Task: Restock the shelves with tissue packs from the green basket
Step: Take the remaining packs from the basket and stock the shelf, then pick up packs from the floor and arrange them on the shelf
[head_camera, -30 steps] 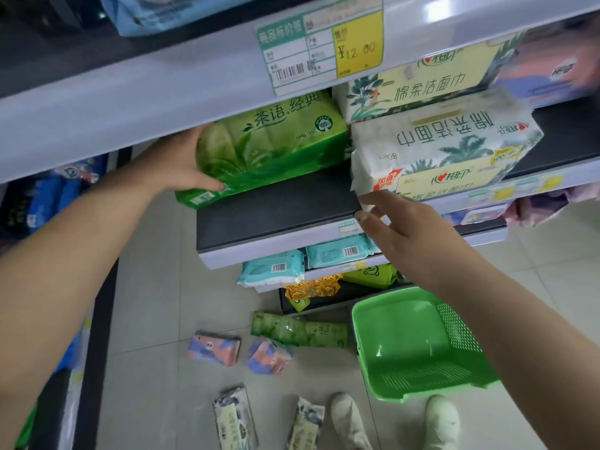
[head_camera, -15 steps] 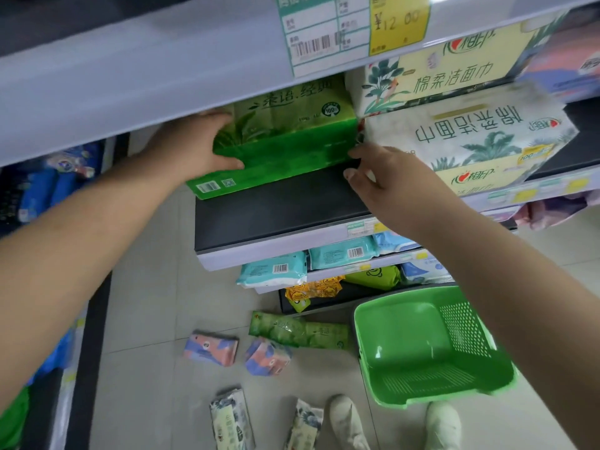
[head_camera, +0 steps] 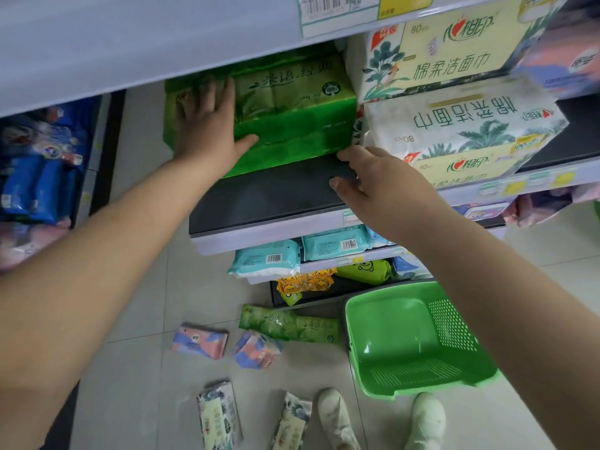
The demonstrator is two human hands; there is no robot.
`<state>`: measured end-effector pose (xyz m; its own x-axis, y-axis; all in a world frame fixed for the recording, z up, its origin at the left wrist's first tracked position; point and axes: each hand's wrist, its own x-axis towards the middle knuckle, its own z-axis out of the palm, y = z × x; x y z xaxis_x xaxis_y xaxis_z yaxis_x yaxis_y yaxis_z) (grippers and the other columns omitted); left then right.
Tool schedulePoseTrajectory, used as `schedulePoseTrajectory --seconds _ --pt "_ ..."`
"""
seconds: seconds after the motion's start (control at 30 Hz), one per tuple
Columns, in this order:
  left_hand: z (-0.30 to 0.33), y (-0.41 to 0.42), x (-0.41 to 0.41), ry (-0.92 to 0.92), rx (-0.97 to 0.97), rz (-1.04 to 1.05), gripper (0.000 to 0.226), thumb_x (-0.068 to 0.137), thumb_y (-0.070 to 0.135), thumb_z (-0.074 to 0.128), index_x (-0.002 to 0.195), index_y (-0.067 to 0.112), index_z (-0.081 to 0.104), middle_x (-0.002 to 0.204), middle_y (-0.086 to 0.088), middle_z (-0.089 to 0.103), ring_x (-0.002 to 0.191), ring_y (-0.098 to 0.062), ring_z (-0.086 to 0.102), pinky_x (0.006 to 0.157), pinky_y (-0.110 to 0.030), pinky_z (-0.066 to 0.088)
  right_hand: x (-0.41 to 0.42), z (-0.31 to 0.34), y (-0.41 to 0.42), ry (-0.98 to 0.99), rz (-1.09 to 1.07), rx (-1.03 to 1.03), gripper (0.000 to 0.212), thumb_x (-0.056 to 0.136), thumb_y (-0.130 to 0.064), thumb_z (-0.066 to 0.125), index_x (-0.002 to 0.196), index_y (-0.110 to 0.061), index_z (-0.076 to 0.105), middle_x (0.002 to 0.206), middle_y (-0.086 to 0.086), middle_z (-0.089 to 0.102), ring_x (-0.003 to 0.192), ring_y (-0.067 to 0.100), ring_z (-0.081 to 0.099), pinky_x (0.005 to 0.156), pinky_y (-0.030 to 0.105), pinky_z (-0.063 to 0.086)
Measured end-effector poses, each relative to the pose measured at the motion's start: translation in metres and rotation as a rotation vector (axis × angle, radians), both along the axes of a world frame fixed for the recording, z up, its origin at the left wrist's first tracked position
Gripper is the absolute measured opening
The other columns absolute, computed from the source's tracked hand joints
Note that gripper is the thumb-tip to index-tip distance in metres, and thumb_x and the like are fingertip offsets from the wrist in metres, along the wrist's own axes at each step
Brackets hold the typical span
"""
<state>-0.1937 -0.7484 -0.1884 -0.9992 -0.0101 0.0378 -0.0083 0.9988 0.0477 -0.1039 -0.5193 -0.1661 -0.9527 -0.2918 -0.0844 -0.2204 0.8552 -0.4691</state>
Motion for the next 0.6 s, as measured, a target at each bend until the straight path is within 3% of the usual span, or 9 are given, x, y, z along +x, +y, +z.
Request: schedulePoseTrajectory --seconds 0.1,0.27,0.4,0.6 --pt "-0.008 0.018 0.042 0.069 -0.034 -0.055 0.086 0.088 0.049 0.051 0.150 0.011 0.005 0.156 -0.016 0.005 0.142 -0.037 0.009 0.116 -0.050 0.009 0.012 0.001 -0.004 0.008 0.036 0.021 0.051 0.095 -0.039 0.042 0.139 -0.013 0.037 0.130 0.011 0.049 0.113 0.032 0.051 0.086 0.036 0.043" --pt "-0.033 0.036 0.140 0.019 -0.010 -0.131 0.082 0.088 0.054 0.039 0.149 0.011 0.006 0.157 -0.014 0.005 0.144 -0.034 0.006 0.115 -0.047 0.003 0.038 -0.010 -0.010 0.053 0.150 0.074 0.057 0.092 -0.039 0.049 0.142 -0.014 0.035 0.146 0.009 0.037 0.140 0.029 0.022 0.113 0.040 0.023" --pt "-0.069 0.026 0.214 -0.025 -0.021 -0.093 0.079 0.086 0.057 0.030 0.147 0.008 0.015 0.153 -0.019 0.021 0.140 -0.039 0.021 0.110 -0.052 0.014 0.063 -0.029 -0.015 -0.002 0.224 0.108 0.061 0.089 -0.036 0.056 0.143 -0.018 0.034 0.151 0.008 0.027 0.143 0.027 0.014 0.115 0.042 0.017" --pt "-0.112 0.016 0.306 -0.126 0.020 0.090 0.070 0.083 0.049 0.036 0.140 0.008 0.027 0.143 -0.022 0.039 0.128 -0.043 0.042 0.100 -0.058 0.032 0.103 -0.064 -0.022 -0.173 0.353 0.152 0.066 0.090 -0.038 0.053 0.147 -0.024 0.022 0.155 0.002 0.017 0.145 0.023 0.006 0.118 0.041 0.009"
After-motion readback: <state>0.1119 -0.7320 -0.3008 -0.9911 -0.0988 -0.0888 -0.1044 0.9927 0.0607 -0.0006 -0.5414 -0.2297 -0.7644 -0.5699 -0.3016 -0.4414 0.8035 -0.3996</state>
